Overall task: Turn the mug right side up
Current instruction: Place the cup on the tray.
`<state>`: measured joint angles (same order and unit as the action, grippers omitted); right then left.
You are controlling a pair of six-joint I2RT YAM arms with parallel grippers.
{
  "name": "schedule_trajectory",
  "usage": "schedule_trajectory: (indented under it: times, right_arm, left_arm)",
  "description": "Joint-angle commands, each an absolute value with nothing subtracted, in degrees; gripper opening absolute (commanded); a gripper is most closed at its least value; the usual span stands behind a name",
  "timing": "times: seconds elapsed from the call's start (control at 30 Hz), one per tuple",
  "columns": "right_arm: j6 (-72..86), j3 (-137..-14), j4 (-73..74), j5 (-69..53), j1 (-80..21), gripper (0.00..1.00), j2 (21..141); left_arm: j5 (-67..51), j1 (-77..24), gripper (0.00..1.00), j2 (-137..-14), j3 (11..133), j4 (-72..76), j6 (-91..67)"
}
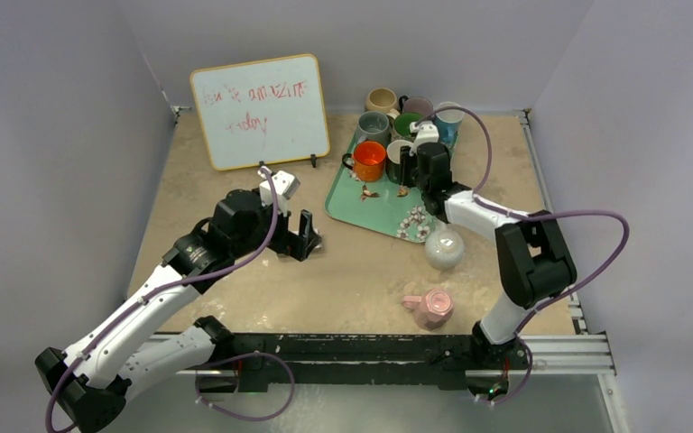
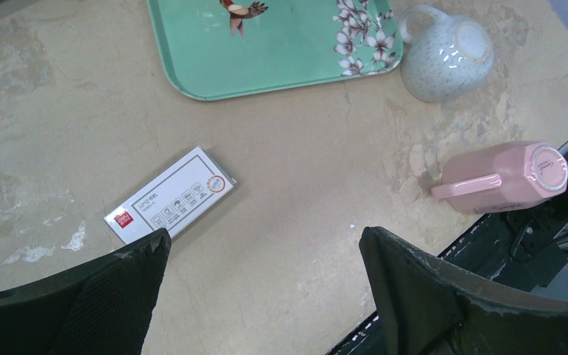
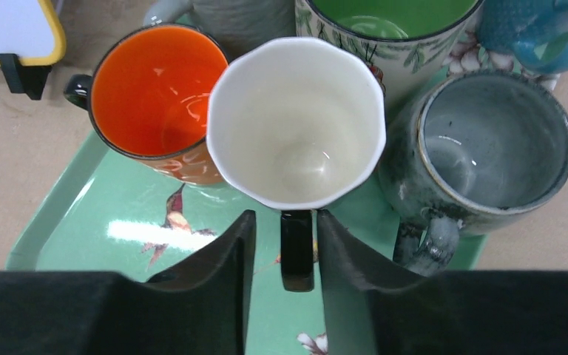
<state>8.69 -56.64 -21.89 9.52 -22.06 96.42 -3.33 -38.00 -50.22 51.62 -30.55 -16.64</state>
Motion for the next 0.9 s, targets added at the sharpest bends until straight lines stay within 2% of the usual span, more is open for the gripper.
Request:
schedule_trajectory:
  times: [0.0, 0.27, 0.5, 0.73, 0.87]
  right_arm:
    - [10.2, -60.6, -18.6, 9.8, -21.9, 0.42, 92.8]
    - [10.7, -64.1, -4.9, 3.8, -21.9, 0.56, 85.7]
    - [5.1, -67.8, 7.3, -5.1, -22.0, 0.58, 80.0]
    - [-6.5, -65.0, 19.5, -15.8, -22.6, 0.61, 73.0]
    - [-14.1, -59.7, 20.5, -14.1, -28.3, 0.59, 67.3]
  left_arm:
    - [-1.9, -37.9, 0.99, -49.1, 51.2, -30.0, -15.0]
    - [-2.1, -37.9, 0.99, -47.4, 50.2, -28.8, -13.2]
    - [-2.4, -37.9, 1.00, -46.5, 50.6, -28.9, -12.1]
    - [2.3, -38.0, 1.00, -41.0, 48.7, -29.9, -7.8]
    - [3.7, -37.9, 1.00, -36.9, 46.0, -29.0, -5.0]
